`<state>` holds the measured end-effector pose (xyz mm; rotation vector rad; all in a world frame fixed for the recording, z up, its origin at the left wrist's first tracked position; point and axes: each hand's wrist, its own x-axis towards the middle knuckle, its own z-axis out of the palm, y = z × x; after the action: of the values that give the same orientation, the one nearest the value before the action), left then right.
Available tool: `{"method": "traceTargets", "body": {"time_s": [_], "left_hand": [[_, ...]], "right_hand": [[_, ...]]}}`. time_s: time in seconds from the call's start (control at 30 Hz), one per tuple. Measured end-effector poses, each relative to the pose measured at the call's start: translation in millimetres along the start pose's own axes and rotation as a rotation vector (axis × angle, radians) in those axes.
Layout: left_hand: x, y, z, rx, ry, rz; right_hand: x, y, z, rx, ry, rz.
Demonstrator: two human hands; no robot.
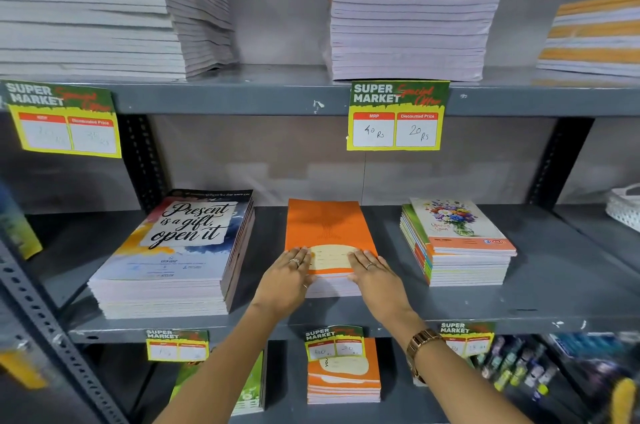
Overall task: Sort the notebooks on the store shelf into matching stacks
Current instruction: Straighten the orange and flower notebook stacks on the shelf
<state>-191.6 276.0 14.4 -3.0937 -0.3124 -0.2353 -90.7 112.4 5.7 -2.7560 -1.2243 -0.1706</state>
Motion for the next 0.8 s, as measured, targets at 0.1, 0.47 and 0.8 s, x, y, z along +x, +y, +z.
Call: {"method": "traceTargets", "body": {"time_s": [0.1,0.47,0.8], "left_hand": [[0.0,0.1,0.3,0.016,-0.001,0.003],[0.0,3.1,-0.9,0.013,-0.027,-0.016],[-1.3,5.3,5.9,0.096,0.014,0.010]], "right_hand": [[-0.3,-0.2,0.6,-0.013,0.003,-0.003],[-2.0,-0.2,1.9,-0.006,0.030,0.002],[-17.2,2.3,0.0,-0.016,0.092,0.066]]}}
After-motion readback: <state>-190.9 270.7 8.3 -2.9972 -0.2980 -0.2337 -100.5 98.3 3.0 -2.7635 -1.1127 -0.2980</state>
